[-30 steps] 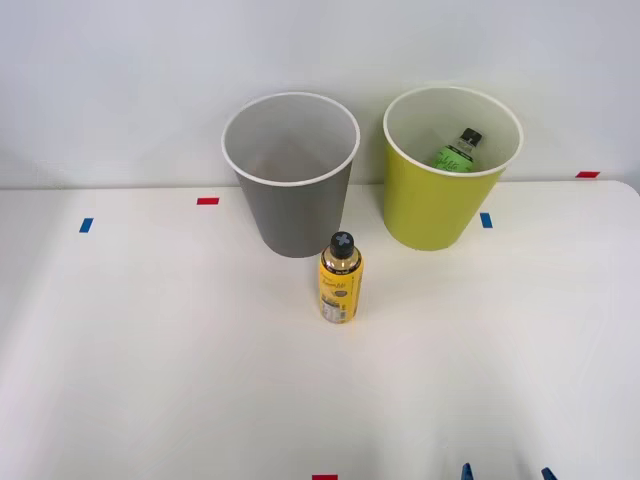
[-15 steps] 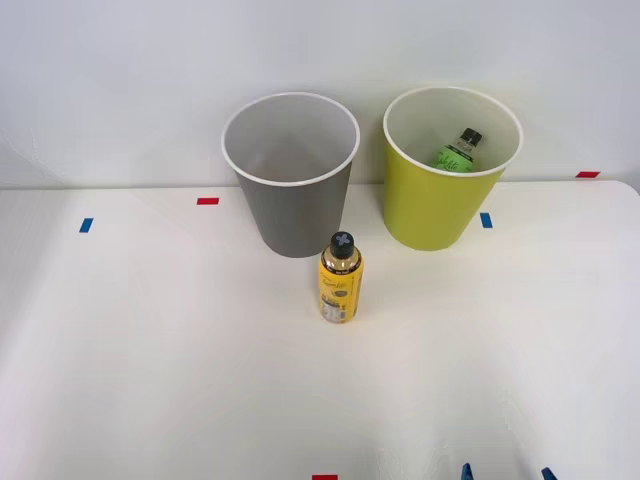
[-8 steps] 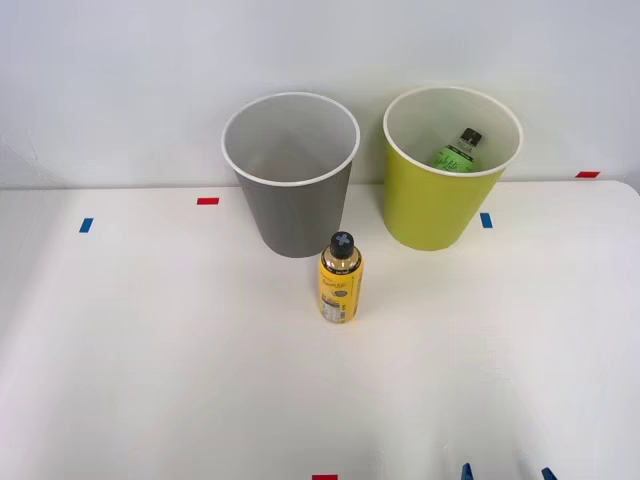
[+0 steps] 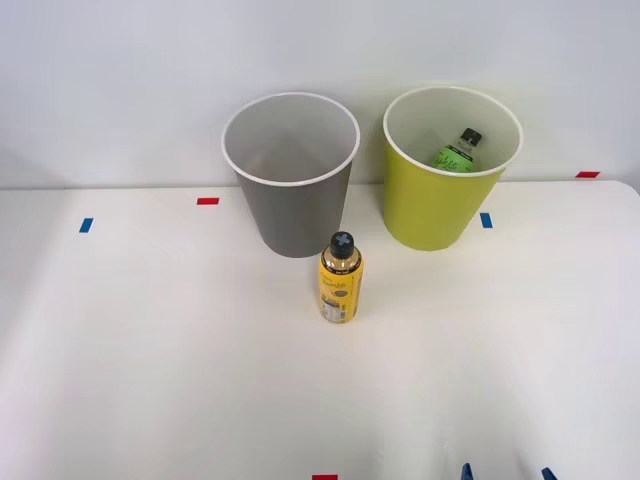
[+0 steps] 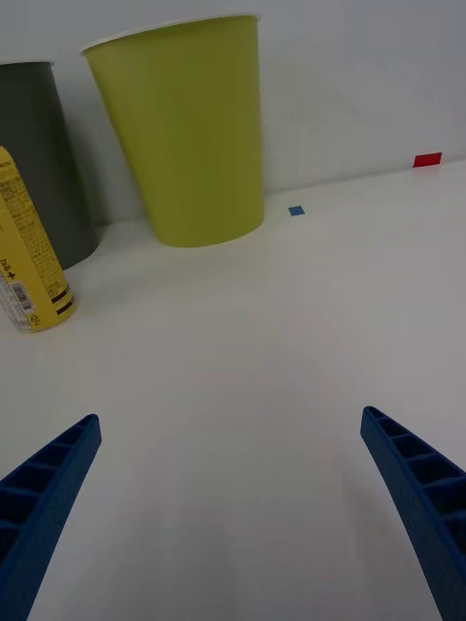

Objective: Put cans in the gray bin, plastic bottles in the light green bin

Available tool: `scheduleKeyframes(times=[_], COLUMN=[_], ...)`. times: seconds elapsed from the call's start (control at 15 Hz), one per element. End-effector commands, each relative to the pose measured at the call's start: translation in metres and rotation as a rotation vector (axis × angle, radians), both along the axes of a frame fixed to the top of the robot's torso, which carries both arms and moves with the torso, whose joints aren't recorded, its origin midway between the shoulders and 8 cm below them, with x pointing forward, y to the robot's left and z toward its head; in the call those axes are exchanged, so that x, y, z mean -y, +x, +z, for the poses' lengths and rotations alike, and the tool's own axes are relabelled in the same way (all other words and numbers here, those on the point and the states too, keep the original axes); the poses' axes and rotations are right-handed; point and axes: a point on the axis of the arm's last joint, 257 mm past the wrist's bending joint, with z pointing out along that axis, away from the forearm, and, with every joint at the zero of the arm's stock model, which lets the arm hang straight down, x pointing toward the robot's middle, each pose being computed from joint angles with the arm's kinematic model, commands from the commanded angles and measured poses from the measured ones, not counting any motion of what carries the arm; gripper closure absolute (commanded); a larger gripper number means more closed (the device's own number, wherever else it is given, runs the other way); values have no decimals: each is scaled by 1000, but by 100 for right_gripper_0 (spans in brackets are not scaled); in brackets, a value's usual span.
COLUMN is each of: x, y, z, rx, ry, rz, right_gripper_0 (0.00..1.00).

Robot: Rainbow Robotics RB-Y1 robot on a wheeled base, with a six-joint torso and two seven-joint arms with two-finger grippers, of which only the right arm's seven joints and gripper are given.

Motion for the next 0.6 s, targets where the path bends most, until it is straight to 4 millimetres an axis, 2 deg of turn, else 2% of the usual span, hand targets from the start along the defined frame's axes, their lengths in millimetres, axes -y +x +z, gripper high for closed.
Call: scheduleKeyframes(times=[0.07,0.6], x=[0,0], y=[0,0], z=[0,0], rx=[0,0], ry=[0,0], rz=[0,0], right_gripper_0=[8,8])
